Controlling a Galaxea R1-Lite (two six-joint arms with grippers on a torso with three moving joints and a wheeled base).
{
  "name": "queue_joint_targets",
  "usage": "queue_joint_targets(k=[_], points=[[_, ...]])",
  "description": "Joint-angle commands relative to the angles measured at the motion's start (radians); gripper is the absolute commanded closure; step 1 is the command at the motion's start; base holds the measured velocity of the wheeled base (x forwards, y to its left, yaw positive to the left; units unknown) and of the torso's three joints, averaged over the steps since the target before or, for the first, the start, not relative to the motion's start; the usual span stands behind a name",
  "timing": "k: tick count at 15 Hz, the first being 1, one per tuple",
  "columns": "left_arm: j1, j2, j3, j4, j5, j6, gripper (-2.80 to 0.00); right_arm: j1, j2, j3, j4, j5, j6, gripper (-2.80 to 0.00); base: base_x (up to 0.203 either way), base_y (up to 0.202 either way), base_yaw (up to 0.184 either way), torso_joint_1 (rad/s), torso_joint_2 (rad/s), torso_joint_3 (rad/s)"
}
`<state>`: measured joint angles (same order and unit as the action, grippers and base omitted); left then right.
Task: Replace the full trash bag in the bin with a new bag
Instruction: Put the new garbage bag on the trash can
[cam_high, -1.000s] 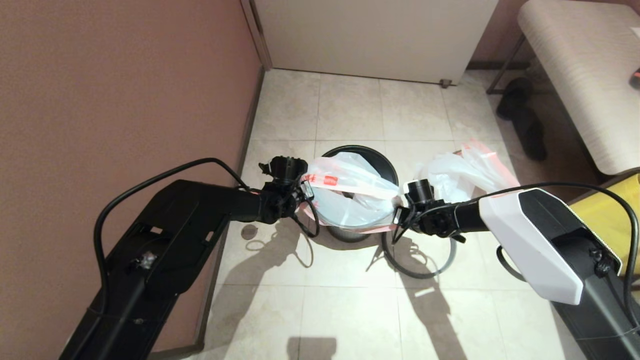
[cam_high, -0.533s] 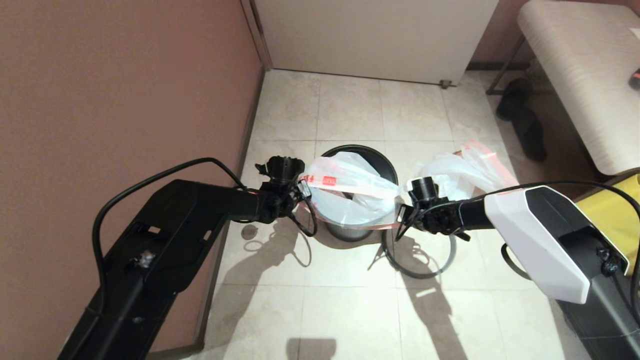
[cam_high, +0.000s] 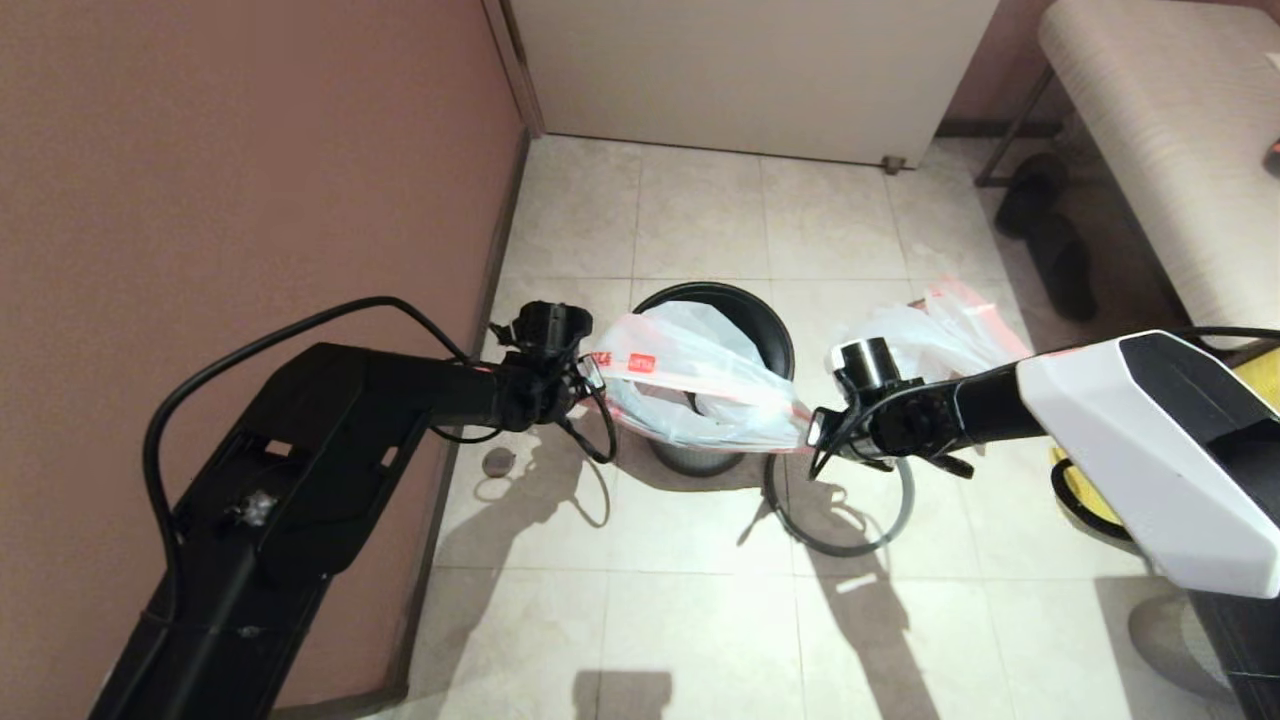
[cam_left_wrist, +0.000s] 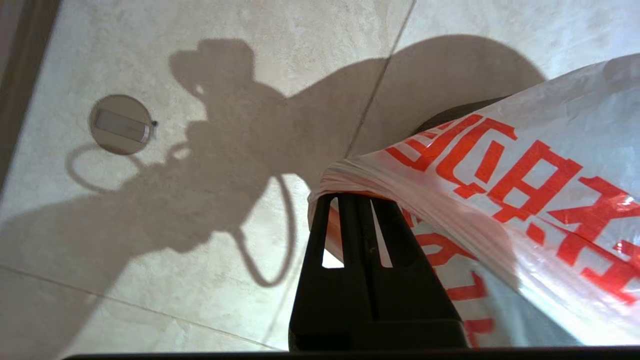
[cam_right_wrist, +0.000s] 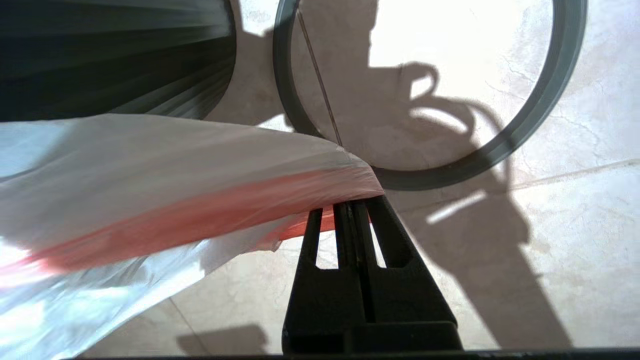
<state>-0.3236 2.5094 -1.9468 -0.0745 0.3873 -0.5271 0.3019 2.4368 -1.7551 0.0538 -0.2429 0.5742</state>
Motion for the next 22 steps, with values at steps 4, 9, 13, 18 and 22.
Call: queue_joint_targets(k=[4, 9, 13, 18, 22], points=[[-0.019, -0.142, 0.101, -0.015, -0.156, -0.07, 0.0, 0.016, -0.131, 0.054, -0.017, 0.091, 0.001, 0.0, 0.0, 0.0, 0.0, 0.0, 0.0, 0.0], [-0.041, -0.205, 0.175, -0.071, -0.205, -0.082, 0.0, 0.069, -0.163, 0.093, -0.04, 0.148, -0.006, 0.0, 0.0, 0.0, 0.0, 0.0, 0.0, 0.0], [-0.073, -0.214, 0.09, 0.14, -0.204, -0.1, 0.0, 0.071, -0.165, 0.109, -0.038, 0.142, -0.008, 0.0, 0.0, 0.0, 0.0, 0.0, 0.0, 0.0], [-0.119, -0.212, -0.009, 0.32, -0.208, -0.191, -2.8, 0.049, -0.159, 0.126, -0.04, 0.137, -0.007, 0.0, 0.0, 0.0, 0.0, 0.0, 0.0, 0.0], [-0.132, -0.167, -0.009, 0.311, -0.219, -0.214, -2.8, 0.045, -0.156, 0.126, -0.042, 0.137, -0.007, 0.0, 0.0, 0.0, 0.0, 0.0, 0.0, 0.0]])
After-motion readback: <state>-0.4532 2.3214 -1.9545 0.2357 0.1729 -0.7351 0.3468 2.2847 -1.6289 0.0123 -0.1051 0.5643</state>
